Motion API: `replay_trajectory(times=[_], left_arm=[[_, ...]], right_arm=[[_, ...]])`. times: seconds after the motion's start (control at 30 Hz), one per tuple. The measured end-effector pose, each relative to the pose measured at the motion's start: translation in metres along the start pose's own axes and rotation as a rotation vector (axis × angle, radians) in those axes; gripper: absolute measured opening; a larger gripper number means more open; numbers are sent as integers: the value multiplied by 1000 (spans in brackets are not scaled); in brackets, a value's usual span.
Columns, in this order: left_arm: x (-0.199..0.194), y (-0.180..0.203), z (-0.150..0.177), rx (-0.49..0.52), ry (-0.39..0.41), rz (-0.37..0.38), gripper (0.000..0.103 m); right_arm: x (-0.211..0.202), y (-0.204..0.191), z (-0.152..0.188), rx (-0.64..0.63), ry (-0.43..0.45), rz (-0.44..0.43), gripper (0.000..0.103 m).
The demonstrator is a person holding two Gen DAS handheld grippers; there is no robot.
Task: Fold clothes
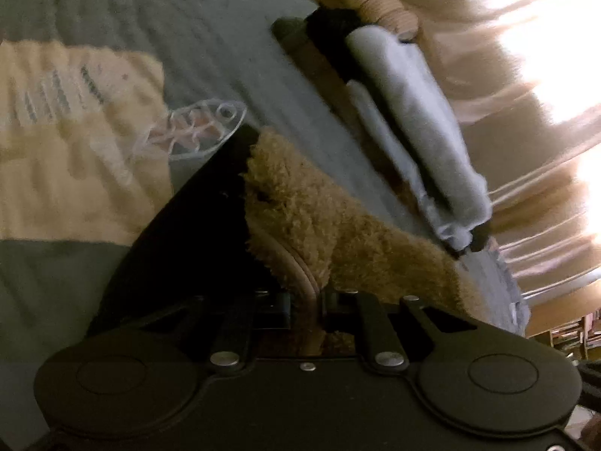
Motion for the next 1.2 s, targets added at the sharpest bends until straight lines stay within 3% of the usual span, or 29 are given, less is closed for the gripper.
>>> replay_trajectory(times=[0.23,0.47,0.7,0.97,1.2], left_arm=[[-79,26,-15,9,195,90,12],[-198,75,-35,67,416,33,12],[-317,133,-45,113,600,-144,12],[-407,196,-20,103,686,-404,12],[-492,271,8,154,752,-538,12]], right_arm=[[-10,-12,2,7,27,-17,93],[-37,-37,-10,-7,143,-68,94],[-52,-66,-18,-66,230,-77,94],[-23,-106,0,-142,232,-54,94],[3,-156,16,-221,193,-112,94]])
Point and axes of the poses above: each gripper's, at about its wrist camera, not at the fingertips, and x roughly the way its jaws point, y to its right, z to its underside, the point moved 3 cm from there along x, roughly the way its jaws point, and after that the axes turned 1 degree about x, right-handed, at the moved point
